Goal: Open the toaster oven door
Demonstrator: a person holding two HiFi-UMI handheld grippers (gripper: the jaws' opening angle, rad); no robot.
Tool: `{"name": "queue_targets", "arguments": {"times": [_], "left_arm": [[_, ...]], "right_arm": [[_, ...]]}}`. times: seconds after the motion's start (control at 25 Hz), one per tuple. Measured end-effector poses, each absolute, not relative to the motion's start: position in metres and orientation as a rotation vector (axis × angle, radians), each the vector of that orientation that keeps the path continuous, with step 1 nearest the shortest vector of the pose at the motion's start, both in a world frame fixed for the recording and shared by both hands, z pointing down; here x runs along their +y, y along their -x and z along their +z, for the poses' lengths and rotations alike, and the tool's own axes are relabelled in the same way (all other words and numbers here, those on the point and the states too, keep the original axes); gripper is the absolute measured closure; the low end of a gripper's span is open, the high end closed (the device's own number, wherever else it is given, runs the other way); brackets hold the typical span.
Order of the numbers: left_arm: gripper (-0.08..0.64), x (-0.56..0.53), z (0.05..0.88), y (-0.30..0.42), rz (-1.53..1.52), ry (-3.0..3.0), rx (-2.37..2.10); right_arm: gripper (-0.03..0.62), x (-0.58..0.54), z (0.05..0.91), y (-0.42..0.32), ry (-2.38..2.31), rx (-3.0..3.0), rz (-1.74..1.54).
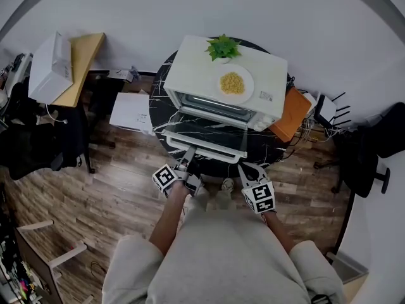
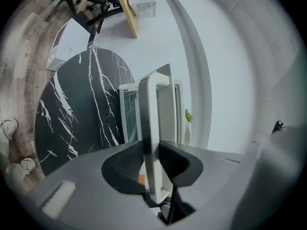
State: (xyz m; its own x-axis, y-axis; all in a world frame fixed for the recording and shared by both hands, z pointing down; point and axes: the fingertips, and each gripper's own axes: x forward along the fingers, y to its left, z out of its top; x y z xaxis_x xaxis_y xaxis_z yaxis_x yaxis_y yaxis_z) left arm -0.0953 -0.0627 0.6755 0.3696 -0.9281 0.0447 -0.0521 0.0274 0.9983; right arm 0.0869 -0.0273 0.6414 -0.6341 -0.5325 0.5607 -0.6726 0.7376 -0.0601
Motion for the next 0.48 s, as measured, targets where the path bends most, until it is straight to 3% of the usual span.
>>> {"name": "queue_targets", "arguments": {"times": [0.48], "left_arm": [[0.46,-0.048,0.692,0.096,-0.86,-1.341,-0.995]], "right_arm": [[0.578,-0.011,0.654,-0.082,-0.863,-2.414,0.382]]}}
